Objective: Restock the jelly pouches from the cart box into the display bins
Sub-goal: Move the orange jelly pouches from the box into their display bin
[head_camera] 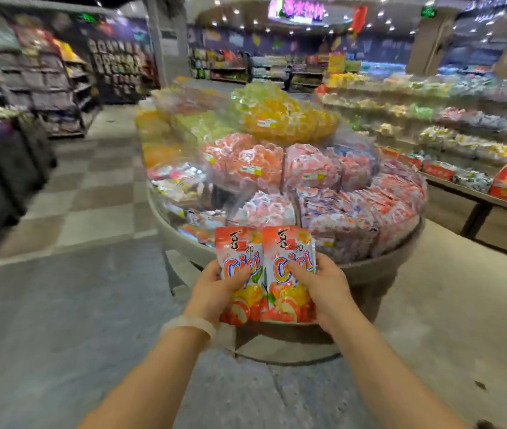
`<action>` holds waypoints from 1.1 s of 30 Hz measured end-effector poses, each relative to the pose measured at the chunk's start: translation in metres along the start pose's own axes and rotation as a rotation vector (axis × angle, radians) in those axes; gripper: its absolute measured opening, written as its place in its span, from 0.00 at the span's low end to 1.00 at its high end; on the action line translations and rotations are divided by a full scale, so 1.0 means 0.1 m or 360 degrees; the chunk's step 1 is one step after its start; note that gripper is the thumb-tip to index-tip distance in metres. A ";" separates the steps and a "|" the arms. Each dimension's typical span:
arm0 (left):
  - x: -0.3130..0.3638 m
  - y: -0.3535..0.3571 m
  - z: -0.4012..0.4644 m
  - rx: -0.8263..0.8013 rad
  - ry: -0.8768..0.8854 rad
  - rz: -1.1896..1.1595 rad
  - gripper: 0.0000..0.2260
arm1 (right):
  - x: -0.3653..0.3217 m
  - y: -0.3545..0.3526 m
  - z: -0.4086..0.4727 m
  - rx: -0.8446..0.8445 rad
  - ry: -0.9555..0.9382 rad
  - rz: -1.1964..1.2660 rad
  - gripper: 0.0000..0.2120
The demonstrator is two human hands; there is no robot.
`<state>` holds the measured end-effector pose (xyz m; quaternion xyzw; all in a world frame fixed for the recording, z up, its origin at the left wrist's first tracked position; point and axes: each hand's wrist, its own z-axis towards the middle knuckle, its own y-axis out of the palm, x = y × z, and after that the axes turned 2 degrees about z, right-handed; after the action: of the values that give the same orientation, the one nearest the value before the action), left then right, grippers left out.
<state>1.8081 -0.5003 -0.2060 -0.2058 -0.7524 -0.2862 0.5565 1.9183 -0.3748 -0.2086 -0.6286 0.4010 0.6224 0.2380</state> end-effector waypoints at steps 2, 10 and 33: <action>0.08 -0.30 0.12 0.0108 0.0023 -0.0025 0.12 | 0.04 0.35 0.16 -0.0120 0.0011 -0.0017 0.06; 0.30 -1.11 1.01 0.0482 0.0127 -0.0121 0.10 | 0.32 1.49 1.15 -0.0367 0.0000 -0.0085 0.08; 1.31 -1.57 5.27 0.0248 0.0215 0.0003 0.09 | 0.16 2.74 4.86 0.0199 -0.0261 -0.0173 0.10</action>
<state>1.2912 -0.2715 -0.2265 -0.1429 -0.7329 -0.2395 0.6205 1.4092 -0.1449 -0.2241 -0.5803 0.3836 0.6318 0.3420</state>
